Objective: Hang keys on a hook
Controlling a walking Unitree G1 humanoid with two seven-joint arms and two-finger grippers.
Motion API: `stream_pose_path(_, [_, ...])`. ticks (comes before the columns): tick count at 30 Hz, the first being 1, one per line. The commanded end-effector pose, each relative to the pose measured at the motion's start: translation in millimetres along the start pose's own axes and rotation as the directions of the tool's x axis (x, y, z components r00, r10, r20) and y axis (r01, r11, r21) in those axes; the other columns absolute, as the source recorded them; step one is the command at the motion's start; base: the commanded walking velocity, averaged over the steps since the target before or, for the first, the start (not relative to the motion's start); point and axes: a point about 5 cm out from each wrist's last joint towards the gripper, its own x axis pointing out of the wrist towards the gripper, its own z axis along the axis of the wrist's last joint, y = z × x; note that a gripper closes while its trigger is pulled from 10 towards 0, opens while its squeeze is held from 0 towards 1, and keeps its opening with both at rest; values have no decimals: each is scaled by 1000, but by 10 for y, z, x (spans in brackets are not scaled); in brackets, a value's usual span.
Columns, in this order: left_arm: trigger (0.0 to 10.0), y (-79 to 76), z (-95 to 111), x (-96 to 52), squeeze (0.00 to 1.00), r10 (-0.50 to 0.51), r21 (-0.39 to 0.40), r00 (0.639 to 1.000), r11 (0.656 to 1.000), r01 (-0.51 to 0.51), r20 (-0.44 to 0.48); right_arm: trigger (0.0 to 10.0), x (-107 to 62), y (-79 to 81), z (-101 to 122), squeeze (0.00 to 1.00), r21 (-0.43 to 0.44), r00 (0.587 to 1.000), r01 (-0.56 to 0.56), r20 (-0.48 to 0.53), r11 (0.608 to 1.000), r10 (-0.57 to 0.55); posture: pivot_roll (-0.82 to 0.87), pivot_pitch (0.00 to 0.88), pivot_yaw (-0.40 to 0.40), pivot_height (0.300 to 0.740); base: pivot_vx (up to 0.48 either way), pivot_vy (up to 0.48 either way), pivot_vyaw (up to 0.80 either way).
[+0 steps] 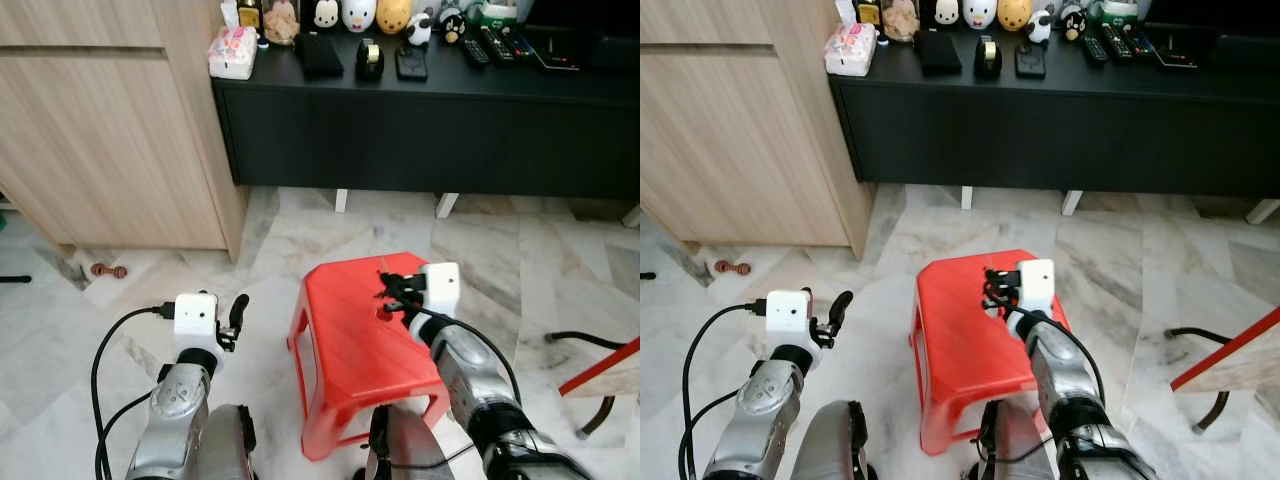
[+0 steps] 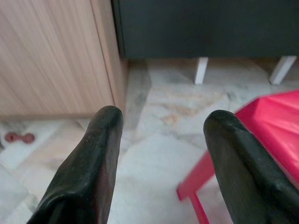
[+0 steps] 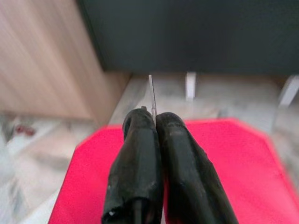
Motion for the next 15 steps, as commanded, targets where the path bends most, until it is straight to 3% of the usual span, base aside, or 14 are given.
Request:
stream_pose_path(1, [10000, 23, -27, 13, 0, 11, -1, 1000, 1000, -11, -8, 0, -30, -29, 116, 0, 0, 998, 23, 66, 1000, -23, 7, 32, -73, 601, 0, 0, 0])
stream_pose_path(9, [10000, 25, 2, 60, 0, 9, -29, 1000, 1000, -9, 23, 0, -241, -95, 299, 0, -71, 966, 165, 212, 984, -147, -5, 0, -64, 601, 0, 0, 0])
stream_pose_path(15, [10000, 10, -17, 54, 0, 7, -37, 999, 999, -6, 33, 0, -401, -45, 347, 0, -97, 950, 223, 245, 970, -194, -7, 0, -59, 601, 0, 0, 0])
